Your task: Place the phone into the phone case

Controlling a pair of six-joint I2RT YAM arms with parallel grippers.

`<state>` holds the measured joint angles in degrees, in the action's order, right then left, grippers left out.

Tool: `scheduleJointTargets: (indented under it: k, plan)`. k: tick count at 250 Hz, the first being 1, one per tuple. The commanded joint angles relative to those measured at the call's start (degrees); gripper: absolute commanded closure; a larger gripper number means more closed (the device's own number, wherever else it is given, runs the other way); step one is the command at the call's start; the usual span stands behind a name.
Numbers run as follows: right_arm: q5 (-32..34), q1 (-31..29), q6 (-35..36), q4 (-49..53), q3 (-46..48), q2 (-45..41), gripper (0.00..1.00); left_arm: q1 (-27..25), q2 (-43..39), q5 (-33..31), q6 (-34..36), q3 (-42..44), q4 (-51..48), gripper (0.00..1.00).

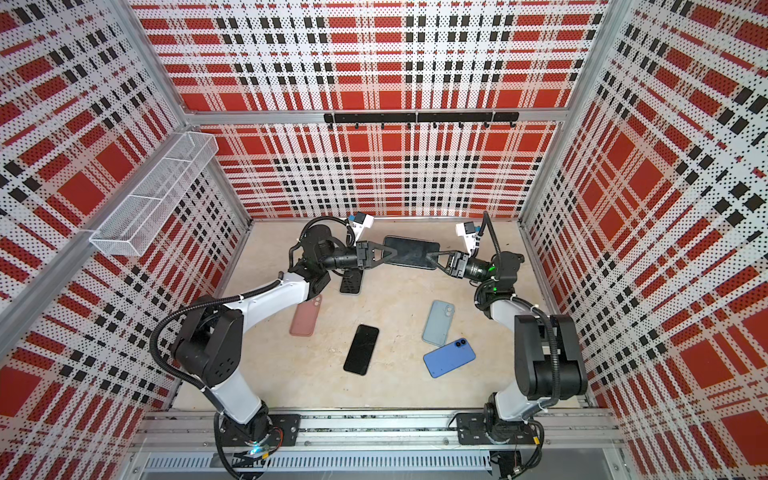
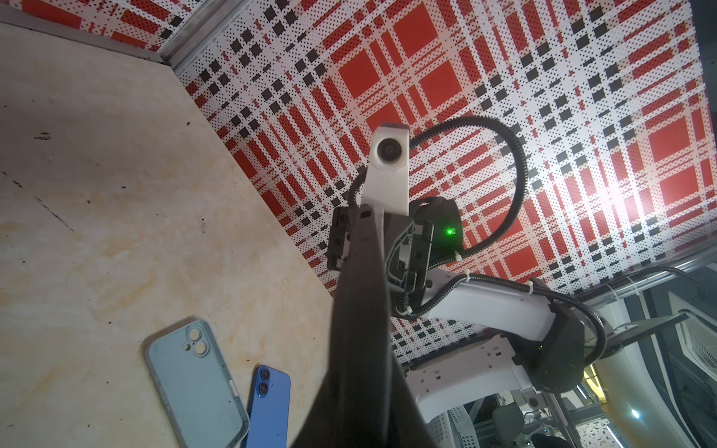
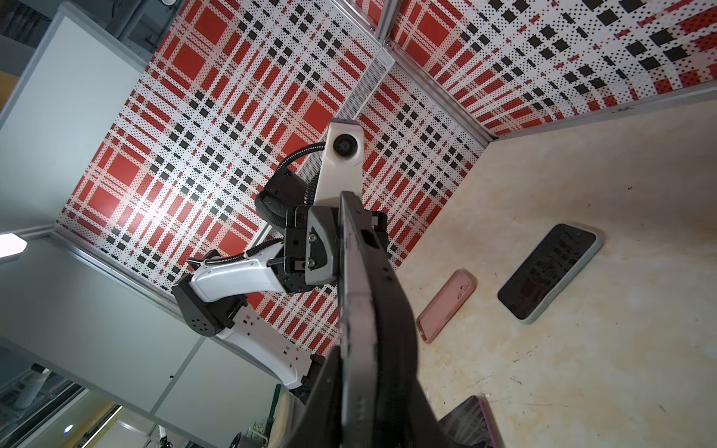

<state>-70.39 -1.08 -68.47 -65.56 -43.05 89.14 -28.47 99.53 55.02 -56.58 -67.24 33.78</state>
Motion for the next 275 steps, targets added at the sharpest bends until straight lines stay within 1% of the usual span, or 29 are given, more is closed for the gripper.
scheduleJointTargets:
  k: [1, 10, 24, 41, 52, 59, 86, 93, 106, 121, 130, 143, 153, 170, 188, 197, 230, 248, 261, 275]
  plan:
    - [2.0, -0.2, 6.7, 5.9, 0.6, -2.0, 0.92, -0.1, -0.6, 0.5, -1.4, -2.1, 5.0, 0.72]
    - [2.4, -0.1, 8.3, 8.2, 0.5, -2.6, 0.94, 0.0, -0.5, 0.4, -1.4, -2.1, 5.0, 0.66]
    - [3.0, -0.1, 11.0, 13.0, 0.2, -3.7, 1.00, 0.0, -0.6, 0.0, -1.4, -2.2, 5.0, 0.51]
    - [3.9, -0.2, 15.8, 20.6, -0.7, -5.6, 1.00, 0.2, -0.7, -0.5, -1.3, -2.1, 5.0, 0.38]
    - [4.7, -0.1, 19.8, 26.8, -1.5, -7.2, 1.00, 0.4, -0.9, -1.1, -1.1, -1.9, 5.0, 0.28]
    - [5.5, -0.2, 22.5, 31.0, -2.1, -8.3, 1.00, 0.4, -1.1, -1.5, -0.9, -1.6, 5.0, 0.24]
    - [10.4, -0.1, 33.3, 48.1, -5.0, -12.5, 1.00, 1.2, -2.6, -4.4, 0.6, -0.3, 4.4, 0.07]
    - [12.1, -0.2, 35.4, 51.8, -5.8, -13.4, 1.00, 1.5, -3.2, -5.5, 1.4, 0.2, 3.6, 0.00]
    - [14.1, -0.1, 37.9, 56.4, -6.8, -14.9, 1.00, 2.1, -4.4, -7.5, 3.5, 0.9, 1.4, 0.01]
    - [16.5, -0.2, 40.3, 61.2, -7.9, -16.1, 1.00, 2.6, -6.5, -10.4, 8.1, 1.3, -3.7, 0.01]
    - [17.8, -0.2, 41.3, 63.7, -8.6, -16.5, 1.00, 2.6, -7.9, -12.6, 12.3, 1.0, -8.5, 0.00]
    - [19.5, -0.2, 42.1, 67.4, -9.6, -16.7, 1.00, 2.0, -10.3, -17.3, 20.3, -0.1, -17.5, 0.01]
    - [20.1, -0.2, 42.5, 69.7, -10.5, -16.2, 1.00, 0.9, -12.5, -22.8, 27.3, -1.0, -24.6, 0.01]
    - [19.8, -0.2, 42.1, 72.2, -11.7, -15.2, 1.00, -2.8, -16.3, -35.8, 39.7, -1.6, -33.2, 0.01]
    - [17.7, -0.3, 40.5, 72.2, -12.1, -14.1, 1.00, -7.9, -19.8, -49.6, 52.7, -0.1, -35.1, 0.01]
    - [17.2, -0.3, 39.7, 71.7, -12.2, -13.8, 1.00, -10.0, -20.9, -54.0, 58.3, 0.7, -35.1, 0.00]
    - [15.7, -1.0, 39.0, 72.7, -13.3, -12.8, 1.00, -15.1, -22.9, -58.4, 77.0, 5.3, -31.8, 0.00]
    - [14.2, -1.5, 39.9, 75.3, -14.8, -11.9, 1.00, -17.1, -23.4, -57.5, 86.1, 7.6, -30.9, 0.00]
    - [13.4, -1.9, 41.1, 77.3, -15.8, -11.2, 1.00, -17.3, -23.6, -56.2, 88.3, 8.7, -31.0, 0.00]
    - [13.1, -2.6, 42.5, 79.3, -16.5, -11.3, 1.00, -16.7, -23.8, -54.4, 86.7, 8.8, -31.1, 0.00]
